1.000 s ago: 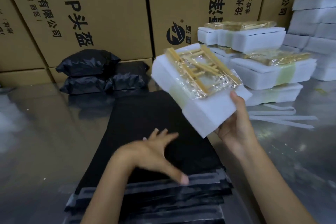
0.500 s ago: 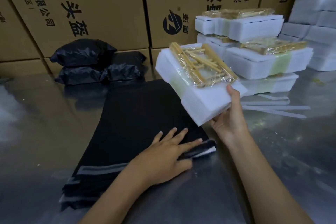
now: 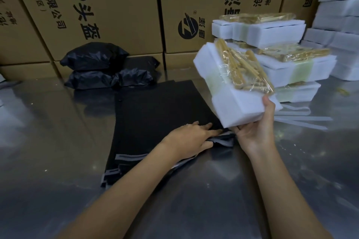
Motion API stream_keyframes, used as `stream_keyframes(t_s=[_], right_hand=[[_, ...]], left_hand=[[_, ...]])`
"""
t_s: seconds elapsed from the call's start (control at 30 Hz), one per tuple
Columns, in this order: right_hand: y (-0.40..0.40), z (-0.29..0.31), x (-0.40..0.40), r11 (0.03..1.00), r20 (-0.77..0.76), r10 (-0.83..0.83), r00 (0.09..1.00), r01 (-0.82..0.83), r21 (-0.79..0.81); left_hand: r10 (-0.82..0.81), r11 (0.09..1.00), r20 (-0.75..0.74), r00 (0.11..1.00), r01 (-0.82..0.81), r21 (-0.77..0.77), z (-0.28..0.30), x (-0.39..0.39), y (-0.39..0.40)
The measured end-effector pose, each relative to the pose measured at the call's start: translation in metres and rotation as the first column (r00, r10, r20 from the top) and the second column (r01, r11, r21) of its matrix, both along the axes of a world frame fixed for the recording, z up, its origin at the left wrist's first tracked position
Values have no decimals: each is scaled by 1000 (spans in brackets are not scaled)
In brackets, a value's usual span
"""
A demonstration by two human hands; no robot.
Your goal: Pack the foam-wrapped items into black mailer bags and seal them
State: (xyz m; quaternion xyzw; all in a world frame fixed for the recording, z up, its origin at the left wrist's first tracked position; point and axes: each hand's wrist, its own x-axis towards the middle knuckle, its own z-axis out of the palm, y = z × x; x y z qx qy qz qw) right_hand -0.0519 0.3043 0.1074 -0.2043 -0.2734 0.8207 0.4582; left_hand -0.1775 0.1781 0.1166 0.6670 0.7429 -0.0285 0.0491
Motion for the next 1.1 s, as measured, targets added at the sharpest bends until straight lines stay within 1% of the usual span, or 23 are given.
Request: stream_keyframes(t_s=[0.13, 0.2, 0.27, 0.3, 0.4, 0.47, 0.5, 0.53, 0.6, 0.63, 0.67, 0.7, 0.73, 0.77, 0.8, 0.83, 0.87, 0.9, 0.93, 0.97, 1.0, 1.07, 1.1], right_hand=[[2, 0, 1, 999, -24, 15, 1000, -15, -38], [2, 0, 1, 999, -25, 17, 1000, -18, -37], [1, 0, 1, 999, -26, 16, 1000, -17, -39], [1, 1, 0, 999, -25, 17, 1000, -18, -39], [-2, 3, -1, 1000, -12, 16, 1000, -16, -20], [-3, 5, -2, 1000, 8, 9, 1000, -10, 3], [-4, 6, -2, 1000, 19, 3, 1000, -3, 10], [-4, 6, -2, 1000, 27, -5, 1000, 5, 14], [-3, 8, -1, 1000, 36, -21, 999, 20, 24], [-4, 9, 0, 999, 40, -25, 999, 24, 32], [-4, 10, 0, 999, 45, -26, 999, 24, 42], [-4, 10, 0, 999, 49, -26, 998, 23, 48], [-4, 10, 0, 998, 55, -25, 998, 22, 52], [-5, 10, 0, 998, 63, -25, 998, 21, 53], [-5, 10, 0, 998, 72, -26, 997, 22, 52], [-6, 10, -1, 998, 82, -27, 996, 22, 54], [-7, 11, -2, 998, 91, -29, 995, 24, 57], [-7, 11, -2, 998, 98, -32, 995, 26, 60], [-8, 12, -3, 998, 104, -32, 994, 26, 63], [-9, 12, -4, 998, 109, -30, 994, 23, 66], [-9, 12, -4, 998, 116, -26, 993, 18, 68], [-10, 12, -5, 997, 128, -21, 992, 12, 72], [-10, 11, -5, 997, 131, -22, 991, 12, 75]], left_hand=[[-3, 999, 14, 1000, 4, -34, 2, -18, -19], [35, 998, -11, 999, -35, -46, 3, -29, -30], [89, 996, -37, 995, -90, -26, 0, -34, -35], [118, 993, -12, 993, -118, 1, -3, -32, -36], [177, 975, 193, 965, -199, 101, -14, -17, -32], [193, 958, 301, 934, -245, 148, -17, -5, -26], [202, 952, 328, 923, -264, 154, -18, 0, -23], [211, 952, 325, 922, -269, 144, -18, 4, -21], [212, 970, 272, 939, -236, 59, -16, 10, -18], [202, 978, 287, 937, -210, -1, -15, 10, -18], [196, 980, 358, 913, -192, -48, -10, 7, -20], [198, 979, 477, 856, -193, -60, -2, 0, -24], [193, 976, 601, 776, -215, -35, 7, -10, -30], [181, 970, 675, 716, -245, 0, 17, -25, -37], [189, 965, 676, 713, -263, 8, 26, -41, -46], [233, 960, 632, 739, -279, -28, 32, -58, -55], [308, 947, 570, 762, -304, -105, 35, -73, -64], [392, 920, 508, 767, -343, -192, 34, -85, -72], [452, 892, 461, 764, -379, -246, 30, -92, -77], [472, 882, 445, 761, -405, -241, 24, -96, -79], [453, 889, 464, 761, -422, -177, 18, -98, -80], [353, 900, 538, 765, -435, 28, 7, -98, -78], [310, 893, 562, 767, -437, 104, 4, -97, -76]])
